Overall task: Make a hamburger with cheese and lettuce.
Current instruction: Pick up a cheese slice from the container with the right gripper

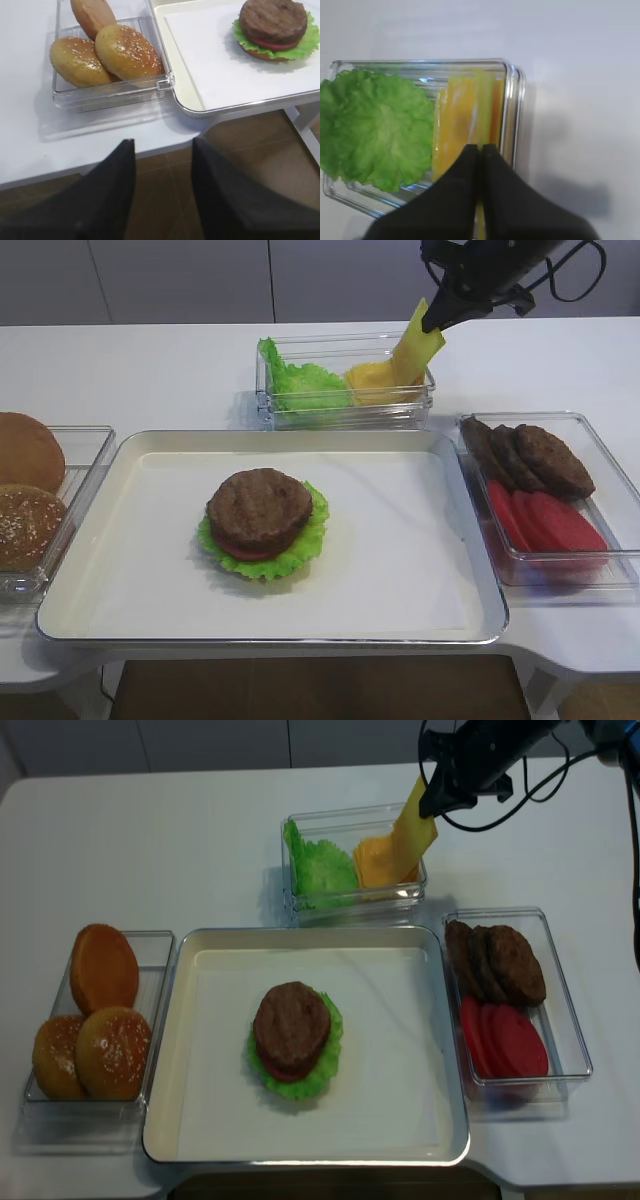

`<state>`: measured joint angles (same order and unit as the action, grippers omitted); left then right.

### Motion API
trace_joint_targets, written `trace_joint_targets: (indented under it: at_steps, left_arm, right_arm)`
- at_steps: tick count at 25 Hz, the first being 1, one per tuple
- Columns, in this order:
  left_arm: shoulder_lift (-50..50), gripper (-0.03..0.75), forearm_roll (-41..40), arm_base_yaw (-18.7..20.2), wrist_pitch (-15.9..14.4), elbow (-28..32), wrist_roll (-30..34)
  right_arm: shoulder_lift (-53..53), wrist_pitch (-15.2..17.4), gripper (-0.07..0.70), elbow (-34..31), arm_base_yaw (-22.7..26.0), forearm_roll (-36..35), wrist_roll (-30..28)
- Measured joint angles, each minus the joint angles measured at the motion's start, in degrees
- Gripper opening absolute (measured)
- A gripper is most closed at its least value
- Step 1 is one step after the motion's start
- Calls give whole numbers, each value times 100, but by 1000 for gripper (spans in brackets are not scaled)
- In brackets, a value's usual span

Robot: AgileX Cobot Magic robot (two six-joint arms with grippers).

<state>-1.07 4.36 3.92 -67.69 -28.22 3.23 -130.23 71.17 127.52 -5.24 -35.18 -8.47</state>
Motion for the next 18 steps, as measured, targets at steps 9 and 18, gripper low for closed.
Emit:
trace_joint_targets:
  at_steps: [9,18]
  left_arm:
    - [0,283,0,0,0,0,0]
    - [0,283,0,0,0,0,0]
  right_arm:
    - [310,0,26,0,0,-87,13]
    - [609,0,26,-11,-200,-98,122]
